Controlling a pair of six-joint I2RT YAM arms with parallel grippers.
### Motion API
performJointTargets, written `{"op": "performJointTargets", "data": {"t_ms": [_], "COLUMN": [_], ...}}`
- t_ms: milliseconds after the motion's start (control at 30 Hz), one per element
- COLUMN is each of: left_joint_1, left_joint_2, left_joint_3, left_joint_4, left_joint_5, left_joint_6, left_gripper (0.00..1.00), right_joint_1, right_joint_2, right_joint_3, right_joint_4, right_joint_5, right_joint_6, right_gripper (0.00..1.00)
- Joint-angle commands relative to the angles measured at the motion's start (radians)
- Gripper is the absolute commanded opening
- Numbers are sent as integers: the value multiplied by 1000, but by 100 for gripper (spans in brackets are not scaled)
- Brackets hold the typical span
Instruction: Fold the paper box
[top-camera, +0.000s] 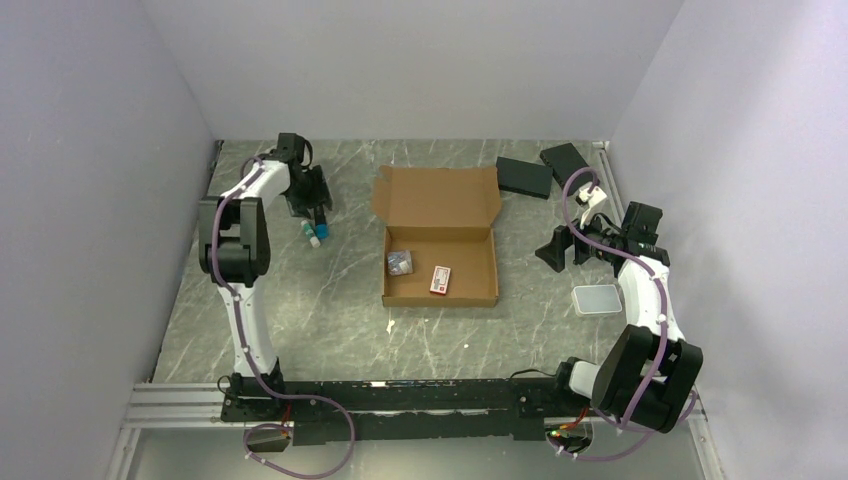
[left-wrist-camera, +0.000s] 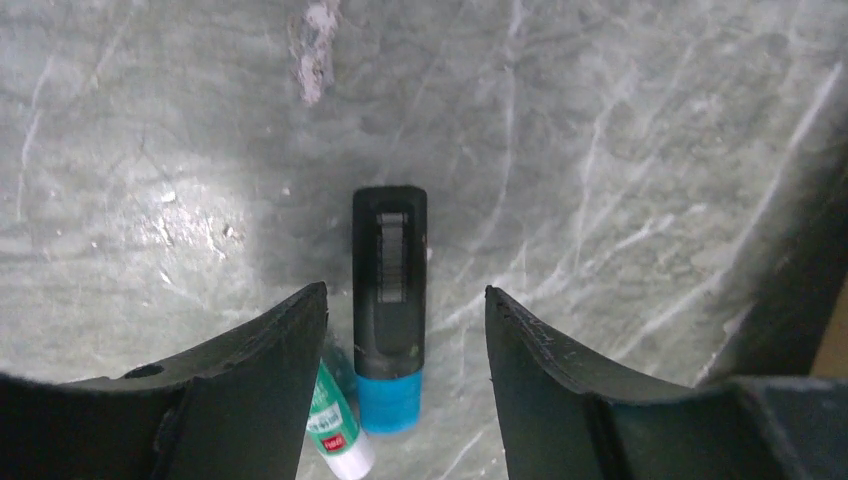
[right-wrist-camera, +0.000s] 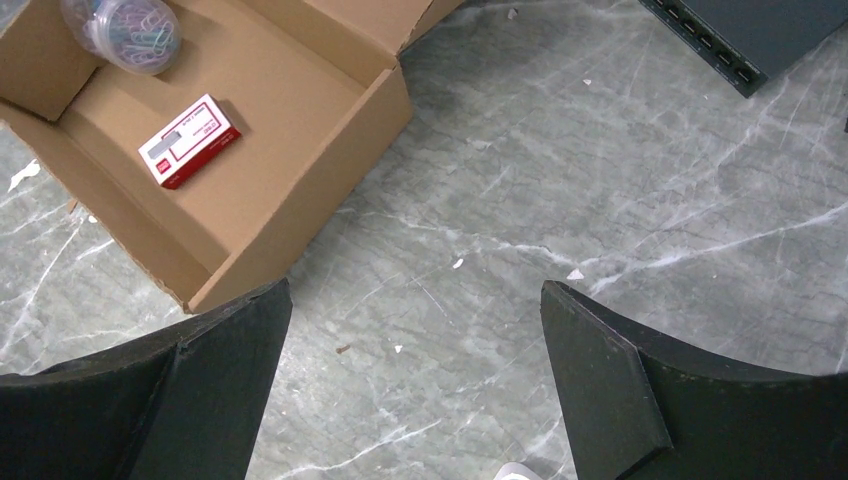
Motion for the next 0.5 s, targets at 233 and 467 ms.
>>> {"op": "performJointTargets", "data": {"t_ms": [233, 467], "left_joint_1": [-13, -54], "left_joint_2": [136, 168], "left_joint_3": [192, 228], "left_joint_4": [-123, -215], "left_joint_5": [-48, -138], "left_joint_6": [66, 62], "left_gripper": [55, 50], "right_joint_1": [7, 8], "right_joint_2": [-19, -26], "right_joint_3": [23, 26], "right_joint_4": [14, 11], "right_joint_5": [-33, -39], "right_joint_6": [-9, -9], "right_gripper": [100, 100]}}
